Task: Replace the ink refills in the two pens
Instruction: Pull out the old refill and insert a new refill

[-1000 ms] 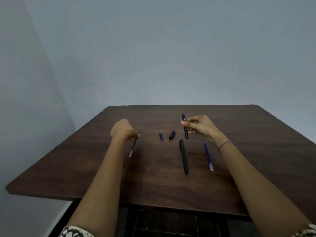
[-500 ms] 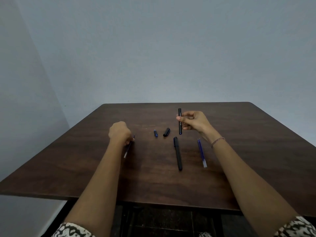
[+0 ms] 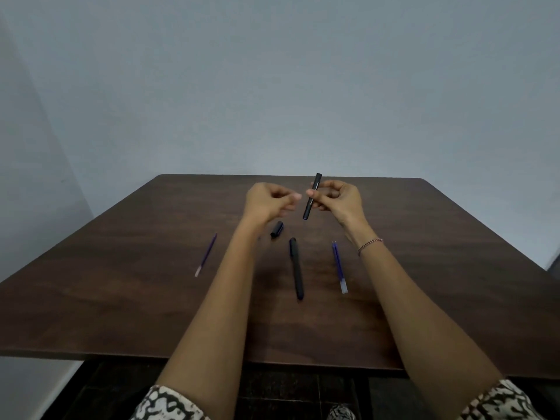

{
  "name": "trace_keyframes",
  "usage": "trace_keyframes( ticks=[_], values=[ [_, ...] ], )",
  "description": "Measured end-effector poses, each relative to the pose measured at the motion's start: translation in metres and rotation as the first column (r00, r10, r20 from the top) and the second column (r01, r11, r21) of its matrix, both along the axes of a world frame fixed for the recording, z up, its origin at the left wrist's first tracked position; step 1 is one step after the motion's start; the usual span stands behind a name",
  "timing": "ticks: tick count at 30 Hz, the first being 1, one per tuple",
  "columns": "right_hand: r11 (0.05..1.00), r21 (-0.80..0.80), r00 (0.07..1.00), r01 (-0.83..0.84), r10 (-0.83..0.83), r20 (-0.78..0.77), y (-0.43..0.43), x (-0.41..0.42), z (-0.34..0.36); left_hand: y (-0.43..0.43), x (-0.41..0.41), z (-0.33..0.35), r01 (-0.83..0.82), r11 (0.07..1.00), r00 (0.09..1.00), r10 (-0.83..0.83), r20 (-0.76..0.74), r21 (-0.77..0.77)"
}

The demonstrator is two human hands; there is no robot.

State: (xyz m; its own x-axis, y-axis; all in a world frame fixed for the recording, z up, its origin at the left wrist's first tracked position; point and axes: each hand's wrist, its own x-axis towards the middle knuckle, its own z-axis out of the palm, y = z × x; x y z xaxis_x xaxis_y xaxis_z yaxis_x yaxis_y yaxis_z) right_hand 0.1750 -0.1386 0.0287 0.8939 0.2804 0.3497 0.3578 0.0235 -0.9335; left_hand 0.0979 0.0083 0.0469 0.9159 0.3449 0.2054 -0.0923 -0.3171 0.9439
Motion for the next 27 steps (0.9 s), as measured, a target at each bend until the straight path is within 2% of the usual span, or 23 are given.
trace_keyframes(
  ticks=[2,6,9,14,16,18,20,23,27],
  values=[
    [0.999,0.000,0.999,0.036,-0.036,0.026,-0.003,0.004,0.000,-0.017,0.011,-0.007,0.050,0.998,0.999,-0.049,0.015,-0.032],
    [0.996,-0.048,0.997,0.068,-0.066,0.048,-0.009,0.011,-0.002,-0.030,0.026,-0.018,0.050,0.991,0.998,-0.043,0.055,-0.122],
    [0.987,-0.152,0.998,0.049,-0.042,0.051,-0.009,0.013,-0.004,-0.025,0.029,-0.028,0.071,0.991,0.997,-0.065,0.050,-0.118],
    [0.966,-0.257,0.998,-0.021,0.006,-0.061,-0.022,0.012,0.008,-0.018,0.029,-0.026,0.061,0.993,0.996,-0.055,0.063,-0.098],
    [0.882,-0.470,0.996,-0.006,-0.035,-0.078,-0.037,0.014,0.014,-0.016,0.028,-0.026,0.055,0.990,0.995,-0.044,0.085,-0.131],
    [0.703,-0.710,0.989,-0.033,-0.077,-0.123,-0.050,0.014,0.017,-0.011,0.028,-0.027,0.045,0.984,0.994,-0.027,0.104,-0.171],
    [0.560,-0.818,0.969,-0.131,-0.102,-0.225,-0.053,0.012,0.018,-0.007,0.028,-0.028,0.037,0.981,0.994,-0.017,0.105,-0.191],
    [0.527,-0.818,0.938,-0.230,-0.103,-0.330,-0.048,0.008,0.017,-0.003,0.030,-0.030,0.039,0.981,0.996,-0.024,0.081,-0.192],
    [0.526,-0.814,0.930,-0.248,-0.107,-0.352,-0.041,0.008,0.015,-0.003,0.029,-0.033,0.050,0.981,0.998,-0.040,0.056,-0.185]
  ],
)
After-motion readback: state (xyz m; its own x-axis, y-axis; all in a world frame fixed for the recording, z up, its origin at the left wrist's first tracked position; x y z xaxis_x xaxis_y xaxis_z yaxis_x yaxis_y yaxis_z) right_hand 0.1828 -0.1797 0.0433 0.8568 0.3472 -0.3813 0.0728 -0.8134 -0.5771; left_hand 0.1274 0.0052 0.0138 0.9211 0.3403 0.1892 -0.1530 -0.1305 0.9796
